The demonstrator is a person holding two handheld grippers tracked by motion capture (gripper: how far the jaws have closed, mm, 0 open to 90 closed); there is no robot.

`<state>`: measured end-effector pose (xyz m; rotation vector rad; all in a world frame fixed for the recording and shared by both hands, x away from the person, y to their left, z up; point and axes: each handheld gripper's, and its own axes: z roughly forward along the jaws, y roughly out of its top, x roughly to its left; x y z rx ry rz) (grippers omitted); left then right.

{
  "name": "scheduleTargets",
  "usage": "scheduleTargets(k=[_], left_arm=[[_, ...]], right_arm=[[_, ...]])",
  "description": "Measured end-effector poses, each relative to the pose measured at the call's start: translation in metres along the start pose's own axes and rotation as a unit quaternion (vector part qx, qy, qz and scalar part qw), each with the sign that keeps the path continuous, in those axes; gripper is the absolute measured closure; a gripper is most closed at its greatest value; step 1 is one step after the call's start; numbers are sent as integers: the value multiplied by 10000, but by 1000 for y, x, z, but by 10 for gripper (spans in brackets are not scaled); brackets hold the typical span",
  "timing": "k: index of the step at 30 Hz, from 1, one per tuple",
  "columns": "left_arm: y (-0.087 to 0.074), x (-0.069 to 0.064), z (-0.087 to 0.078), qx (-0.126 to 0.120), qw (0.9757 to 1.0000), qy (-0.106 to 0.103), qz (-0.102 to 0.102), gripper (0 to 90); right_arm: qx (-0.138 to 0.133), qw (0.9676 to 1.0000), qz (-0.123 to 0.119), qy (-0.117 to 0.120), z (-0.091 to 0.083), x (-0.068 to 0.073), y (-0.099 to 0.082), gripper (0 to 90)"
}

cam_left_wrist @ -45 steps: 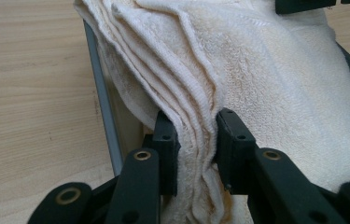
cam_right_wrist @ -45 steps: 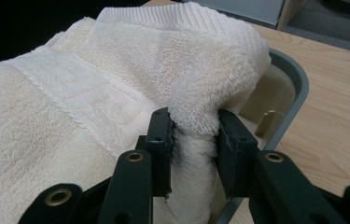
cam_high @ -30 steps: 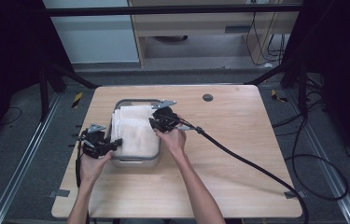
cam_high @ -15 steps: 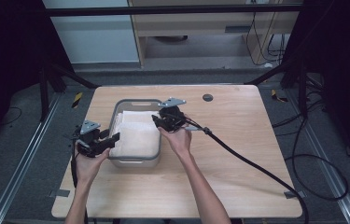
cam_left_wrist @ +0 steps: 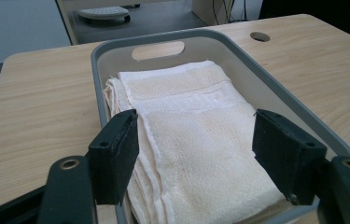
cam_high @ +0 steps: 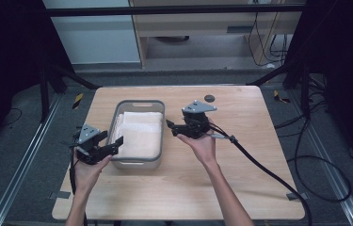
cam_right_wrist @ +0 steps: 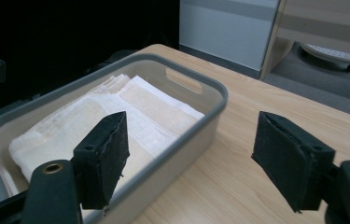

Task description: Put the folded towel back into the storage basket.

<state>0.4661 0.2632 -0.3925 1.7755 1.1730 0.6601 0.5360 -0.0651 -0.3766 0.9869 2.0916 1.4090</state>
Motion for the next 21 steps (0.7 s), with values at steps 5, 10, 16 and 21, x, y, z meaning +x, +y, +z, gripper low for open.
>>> scheduleTargets(k=[5,10,16,21], left_arm=[[-5,-2,-4,3,10000,-3,80,292],[-9,-3,-7,-16,10000,-41,87,268],[-14,-4,-7,-34,9999,-66,114,246],[-24,-5,-10,-60,9999,-10,150,240]], right_arm=[[-33,10000,62,8,-21,-9,-10,243],[-49,9999,86,-124,-52,-24,-27,210],[-83,9996,183,-194,-76,-37,-42,184],[-78,9989,327,-331,-103,-55,-72,155]])
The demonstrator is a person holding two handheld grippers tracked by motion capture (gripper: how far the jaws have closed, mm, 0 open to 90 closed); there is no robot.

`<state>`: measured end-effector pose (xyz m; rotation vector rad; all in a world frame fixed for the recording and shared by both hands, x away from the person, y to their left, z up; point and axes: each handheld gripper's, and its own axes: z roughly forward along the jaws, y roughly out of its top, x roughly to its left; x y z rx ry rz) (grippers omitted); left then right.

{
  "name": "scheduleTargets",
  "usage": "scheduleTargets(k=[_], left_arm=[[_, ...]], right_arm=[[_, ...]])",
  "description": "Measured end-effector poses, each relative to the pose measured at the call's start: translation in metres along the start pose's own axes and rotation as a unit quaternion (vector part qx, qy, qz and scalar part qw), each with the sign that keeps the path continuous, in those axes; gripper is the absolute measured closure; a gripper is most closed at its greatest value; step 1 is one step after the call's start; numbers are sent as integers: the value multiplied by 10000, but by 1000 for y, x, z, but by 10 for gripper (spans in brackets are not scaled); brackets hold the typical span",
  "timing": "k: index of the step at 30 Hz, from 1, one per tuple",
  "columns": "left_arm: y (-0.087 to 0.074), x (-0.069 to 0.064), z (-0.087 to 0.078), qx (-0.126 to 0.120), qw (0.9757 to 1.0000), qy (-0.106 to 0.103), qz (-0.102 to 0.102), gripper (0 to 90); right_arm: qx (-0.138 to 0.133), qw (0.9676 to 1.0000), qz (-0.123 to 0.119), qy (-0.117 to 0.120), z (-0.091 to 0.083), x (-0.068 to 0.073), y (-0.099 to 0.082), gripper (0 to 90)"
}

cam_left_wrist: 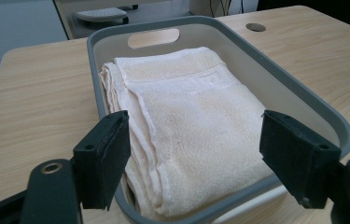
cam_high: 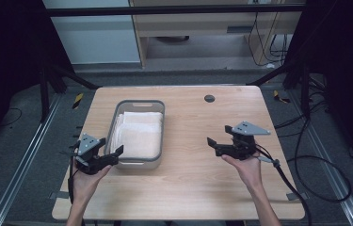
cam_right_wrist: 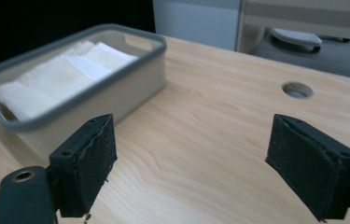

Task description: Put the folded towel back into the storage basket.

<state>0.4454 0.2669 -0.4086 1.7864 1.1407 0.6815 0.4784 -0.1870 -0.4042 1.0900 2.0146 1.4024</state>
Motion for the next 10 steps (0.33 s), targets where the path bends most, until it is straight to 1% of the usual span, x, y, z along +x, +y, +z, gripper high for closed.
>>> scheduleTargets(k=[1,5,7,9,10], left_arm=[[-2,0,-2,-6,10000,36,9,239],[-11,2,-10,-71,10000,26,-10,231],[-16,2,-14,-66,10000,37,-2,228],[-20,3,-17,-65,10000,66,11,228],[-20,3,-17,-65,10000,66,11,229]], right_arm=[[39,10000,-8,-33,-4,-3,-5,150],[139,9998,22,-148,-18,-15,-25,139],[174,9996,70,-226,-26,-21,-36,138],[181,9993,114,-291,-32,-27,-45,136],[181,9993,114,-291,-32,-27,-45,136]])
